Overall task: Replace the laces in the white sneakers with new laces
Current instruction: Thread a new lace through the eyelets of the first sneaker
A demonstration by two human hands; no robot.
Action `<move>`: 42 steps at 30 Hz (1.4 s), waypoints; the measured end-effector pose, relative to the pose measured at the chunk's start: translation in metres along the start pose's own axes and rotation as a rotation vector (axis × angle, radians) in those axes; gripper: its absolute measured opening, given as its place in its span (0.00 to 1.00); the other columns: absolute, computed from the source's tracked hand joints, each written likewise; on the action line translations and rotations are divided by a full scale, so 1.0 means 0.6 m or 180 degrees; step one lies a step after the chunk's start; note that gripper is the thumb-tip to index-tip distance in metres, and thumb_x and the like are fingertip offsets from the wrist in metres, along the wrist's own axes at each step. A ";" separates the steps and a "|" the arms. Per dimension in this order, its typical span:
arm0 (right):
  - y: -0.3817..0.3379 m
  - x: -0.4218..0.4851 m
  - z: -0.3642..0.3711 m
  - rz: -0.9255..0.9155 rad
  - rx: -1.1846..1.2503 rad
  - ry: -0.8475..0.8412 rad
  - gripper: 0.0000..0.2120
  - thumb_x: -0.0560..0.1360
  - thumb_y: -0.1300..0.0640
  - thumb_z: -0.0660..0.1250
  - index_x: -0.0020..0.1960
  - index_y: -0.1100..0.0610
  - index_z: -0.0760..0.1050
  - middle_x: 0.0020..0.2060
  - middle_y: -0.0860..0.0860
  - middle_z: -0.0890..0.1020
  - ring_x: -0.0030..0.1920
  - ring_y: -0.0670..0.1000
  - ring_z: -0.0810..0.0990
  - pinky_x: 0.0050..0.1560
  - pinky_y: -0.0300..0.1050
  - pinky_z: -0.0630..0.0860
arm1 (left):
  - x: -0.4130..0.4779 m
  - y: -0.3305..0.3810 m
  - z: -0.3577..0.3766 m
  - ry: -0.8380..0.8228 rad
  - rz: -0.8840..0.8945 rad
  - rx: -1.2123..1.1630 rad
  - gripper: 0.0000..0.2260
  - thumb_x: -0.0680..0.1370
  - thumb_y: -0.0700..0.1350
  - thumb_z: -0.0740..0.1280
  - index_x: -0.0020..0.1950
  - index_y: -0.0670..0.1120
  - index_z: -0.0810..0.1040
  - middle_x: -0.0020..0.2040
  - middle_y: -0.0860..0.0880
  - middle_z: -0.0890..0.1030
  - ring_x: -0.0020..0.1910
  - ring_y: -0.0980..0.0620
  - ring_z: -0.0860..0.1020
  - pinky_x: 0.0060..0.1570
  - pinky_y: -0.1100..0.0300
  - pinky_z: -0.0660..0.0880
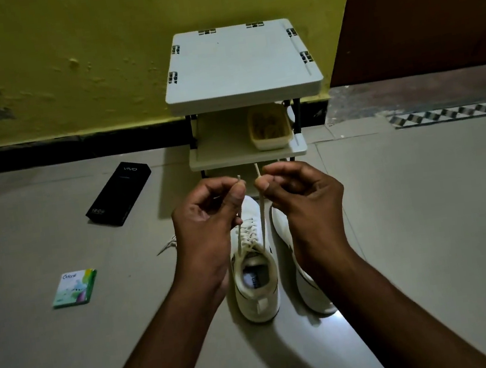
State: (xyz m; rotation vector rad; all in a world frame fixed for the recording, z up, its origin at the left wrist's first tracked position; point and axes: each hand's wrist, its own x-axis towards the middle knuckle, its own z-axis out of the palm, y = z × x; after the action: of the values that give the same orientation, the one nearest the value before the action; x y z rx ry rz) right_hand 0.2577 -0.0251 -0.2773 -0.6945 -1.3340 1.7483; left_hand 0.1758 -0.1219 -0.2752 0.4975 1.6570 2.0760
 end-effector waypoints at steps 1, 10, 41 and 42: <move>0.000 -0.002 0.000 0.0016 0.0030 -0.0004 0.11 0.70 0.67 0.76 0.52 0.63 0.82 0.40 0.55 0.86 0.44 0.51 0.86 0.45 0.36 0.80 | -0.001 0.000 0.000 0.0022 -0.0037 -0.0031 0.07 0.71 0.45 0.74 0.47 0.46 0.82 0.44 0.49 0.84 0.42 0.55 0.81 0.40 0.58 0.76; -0.005 -0.010 0.004 0.0048 0.0172 -0.0063 0.12 0.69 0.69 0.76 0.52 0.65 0.81 0.39 0.57 0.86 0.42 0.51 0.87 0.44 0.35 0.80 | 0.000 0.002 0.001 0.0193 -0.0113 0.0008 0.04 0.75 0.38 0.73 0.47 0.46 0.84 0.40 0.51 0.84 0.39 0.57 0.81 0.37 0.65 0.76; 0.109 0.009 -0.055 0.0176 -0.4537 -0.1971 0.14 0.74 0.62 0.66 0.59 0.52 0.75 0.49 0.54 0.80 0.52 0.58 0.79 0.53 0.51 0.77 | 0.001 -0.171 -0.144 -0.0629 -0.1053 0.3956 0.06 0.76 0.49 0.71 0.39 0.54 0.84 0.41 0.55 0.84 0.48 0.52 0.82 0.53 0.58 0.75; 0.106 0.011 -0.055 0.0133 -0.4532 -0.1918 0.12 0.73 0.62 0.67 0.56 0.52 0.77 0.48 0.53 0.82 0.52 0.57 0.79 0.55 0.52 0.76 | -0.001 -0.164 -0.138 -0.0394 -0.0829 0.4165 0.06 0.77 0.50 0.71 0.41 0.53 0.83 0.41 0.56 0.83 0.47 0.52 0.81 0.55 0.54 0.74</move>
State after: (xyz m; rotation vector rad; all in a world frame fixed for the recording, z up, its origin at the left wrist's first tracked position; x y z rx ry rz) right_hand 0.2638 -0.0100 -0.3470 -0.9024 -3.0030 0.7704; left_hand 0.1431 -0.1715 -0.3895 0.6861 2.6268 0.5301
